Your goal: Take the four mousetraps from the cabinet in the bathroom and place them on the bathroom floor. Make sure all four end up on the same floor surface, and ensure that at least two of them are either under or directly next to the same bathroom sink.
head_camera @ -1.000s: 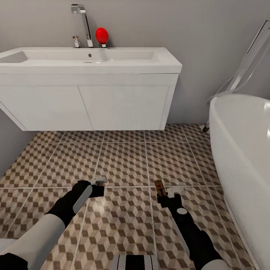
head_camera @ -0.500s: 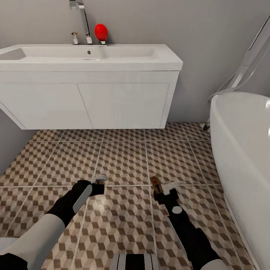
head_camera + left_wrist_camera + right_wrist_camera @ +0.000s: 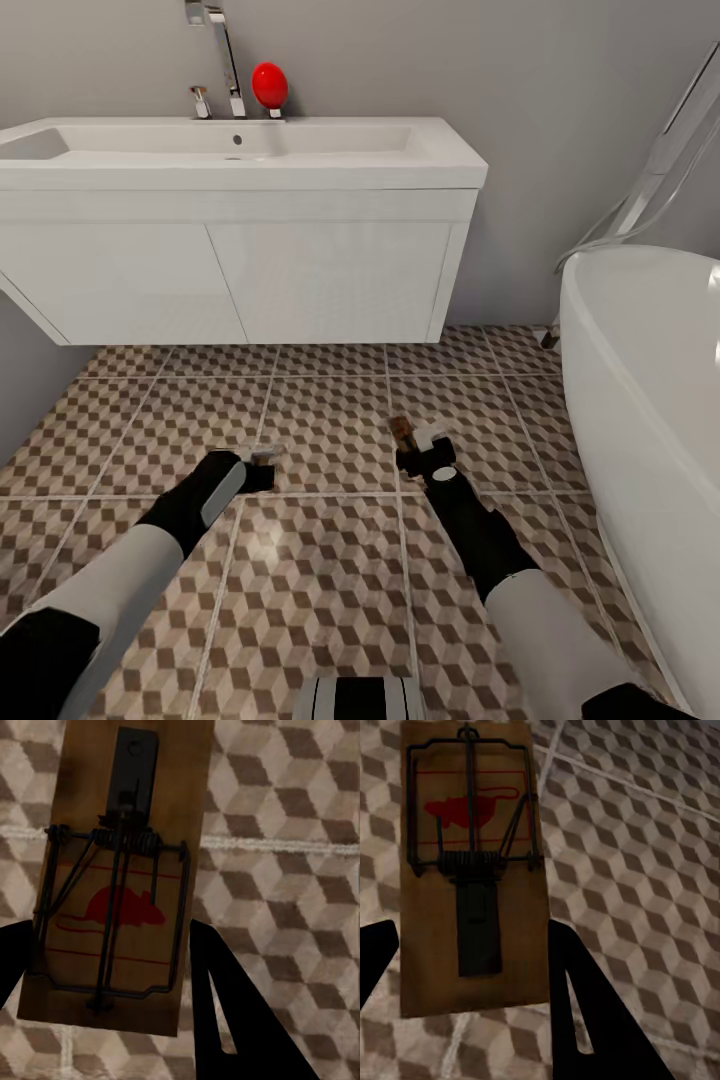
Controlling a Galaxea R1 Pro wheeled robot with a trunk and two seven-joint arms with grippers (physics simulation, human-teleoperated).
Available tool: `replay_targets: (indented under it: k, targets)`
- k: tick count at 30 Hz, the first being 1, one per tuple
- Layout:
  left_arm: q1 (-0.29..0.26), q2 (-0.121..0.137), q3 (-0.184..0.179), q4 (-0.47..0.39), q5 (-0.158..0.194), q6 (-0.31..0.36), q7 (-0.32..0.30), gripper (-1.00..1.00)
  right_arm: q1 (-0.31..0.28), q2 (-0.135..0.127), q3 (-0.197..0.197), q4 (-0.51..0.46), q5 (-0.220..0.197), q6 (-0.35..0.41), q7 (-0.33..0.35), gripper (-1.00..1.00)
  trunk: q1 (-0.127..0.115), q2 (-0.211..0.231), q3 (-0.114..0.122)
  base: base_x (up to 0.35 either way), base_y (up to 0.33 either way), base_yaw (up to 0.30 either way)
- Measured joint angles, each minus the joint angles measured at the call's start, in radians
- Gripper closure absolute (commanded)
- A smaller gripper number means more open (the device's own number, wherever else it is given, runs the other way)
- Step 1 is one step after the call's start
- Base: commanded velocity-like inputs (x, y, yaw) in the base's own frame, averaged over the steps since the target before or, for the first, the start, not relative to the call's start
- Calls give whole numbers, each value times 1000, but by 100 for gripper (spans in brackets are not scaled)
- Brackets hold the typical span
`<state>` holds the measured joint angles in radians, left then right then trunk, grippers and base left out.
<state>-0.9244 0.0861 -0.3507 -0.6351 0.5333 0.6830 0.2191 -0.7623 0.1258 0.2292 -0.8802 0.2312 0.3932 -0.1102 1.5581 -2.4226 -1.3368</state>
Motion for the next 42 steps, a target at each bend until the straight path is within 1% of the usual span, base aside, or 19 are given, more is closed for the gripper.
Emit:
replay_targets:
  k: [2, 3, 4, 6, 8, 11, 14, 17, 19, 22, 26, 30, 33, 37, 39, 42]
  targets:
    - [-3, 8, 1, 48, 1, -28, -3, 100, -4, -7, -1, 85, -66, -75, 37, 100, 0, 0, 0, 0, 0, 0]
    - [-3, 10, 1, 60, 1, -39, -4, 100, -6, -15, -1, 119, -92, -105, 53, 100, 0, 0, 0, 0, 0, 0]
    - [-4, 11, 1, 66, 1, -45, -5, 100, -6, -22, -1, 145, -108, -125, 68, 100, 0, 0, 0, 0, 0, 0]
    - [-8, 8, 1, 72, 1, -52, -6, 100, -8, -31, -2, 174, -128, -145, 87, 100, 0, 0, 0, 0, 0, 0]
    - [-16, 5, 1, 73, 1, -55, -6, 100, -8, -34, -4, 185, -138, -153, 105, 100, 0, 0, 0, 0, 0, 0]
    - [-21, 4, 1, 74, 1, -62, -6, 100, -8, -36, -5, 190, -157, -162, 129, 100, 0, 0, 0, 0, 0, 0]
    - [-22, 10, -4, 70, 2, -89, -21, 100, -8, -37, -6, 185, -184, -178, 148, 100, 0, 0, 0, 0, 0, 0]
    - [-23, 13, -7, 55, 2, -105, -53, 100, -8, -37, -5, 183, -192, -205, 153, 100, 0, 0, 0, 0, 0, 0]
    - [-23, 20, -9, 36, 1, -109, -71, 100, -8, -37, -4, 182, -195, -237, 152, 100, 0, 0, 0, 0, 0, 0]
    - [-23, 24, -10, 9, 2, -109, -78, 100, -8, -38, -3, 169, -196, -268, 150, 100, 0, 0, 0, 0, 0, 0]
    - [-23, 25, -12, -9, 1, -108, -79, 100, -8, -38, 0, 133, -197, -273, 149, 100, 0, 0, 0, 0, 0, 0]
    - [-23, 24, -13, -12, 1, -103, -79, 100, -8, -35, 1, 126, -197, -276, 149, 100, 15, -28, -15, 0, 0, 0]
    - [-23, 29, -11, -16, -9, -76, -78, 100, -8, -37, 0, 126, -196, -278, 150, 100, 27, -49, -29, 0, 0, 0]
    - [-23, 36, -12, -51, -18, -66, -79, 100, -8, -38, 0, 126, -196, -278, 150, 100, 42, -77, -48, 0, 0, 0]
    - [-23, 40, -13, -66, -19, -59, -79, 100, -8, -38, 0, 126, -196, -278, 150, 100, 43, -77, -59, 0, 0, 0]
    - [-23, 43, -13, -97, -20, -15, -79, 100, -8, -38, 0, 126, -195, -278, 150, 100, 44, -78, -75, 0, 0, 0]
